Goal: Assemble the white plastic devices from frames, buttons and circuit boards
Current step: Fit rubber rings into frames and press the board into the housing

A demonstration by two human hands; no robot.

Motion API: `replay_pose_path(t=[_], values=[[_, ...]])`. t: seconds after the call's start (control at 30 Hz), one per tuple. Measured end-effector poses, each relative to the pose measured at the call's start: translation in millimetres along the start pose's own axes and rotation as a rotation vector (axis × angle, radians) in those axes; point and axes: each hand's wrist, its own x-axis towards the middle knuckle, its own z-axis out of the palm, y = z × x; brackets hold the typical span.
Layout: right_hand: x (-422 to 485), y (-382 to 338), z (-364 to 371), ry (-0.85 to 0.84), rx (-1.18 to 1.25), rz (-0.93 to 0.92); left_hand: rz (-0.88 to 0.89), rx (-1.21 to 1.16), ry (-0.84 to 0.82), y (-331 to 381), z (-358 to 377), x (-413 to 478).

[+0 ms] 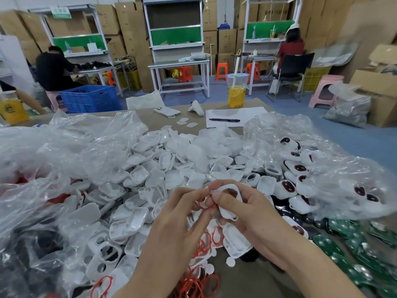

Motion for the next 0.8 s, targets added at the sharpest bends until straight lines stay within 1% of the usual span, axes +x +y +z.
replay_pose_path(t=[0.1, 0.27, 0.33, 0.4, 0.47, 0.53, 0.67, 0.8], values=[[-0.6, -1.8, 0.3, -0.014, -0.001, 0.019, -0.029, -0.036, 0.032, 0.3, 0.0, -1.3], [0.9, -1.6, -4.9, 0.002, 0.114, 0.024, -0.113, -0.119, 0.113, 4.2, -1.1, -1.2], [0.3, -0.5, -5.8, -0.015, 0.071, 0.052, -0.111, -0.125, 0.093, 5.4, -1.5, -1.0], [-0.9, 0.0, -4.7, -0.03, -0.055, 0.045, -0.103, -0.121, 0.07, 6.5, -1.9, -1.3], [-0.8, -0.8, -2.2, 0.015, -0.184, 0.001, -0.112, -0.134, 0.064, 7.8, -2.6, -0.9], [-0.7, 0.3, -1.5, 0.06, -0.182, -0.025, -0.121, -0.152, 0.062, 8.5, -2.6, -0.5], [-1.7, 3.4, 2.2, -0.014, -0.135, -0.016, -0.146, -0.178, 0.069, 7.8, -1.9, 0.0], [-1.7, 4.5, 2.1, -0.02, -0.151, -0.01, -0.165, -0.153, 0.087, 6.2, -1.2, -0.4]])
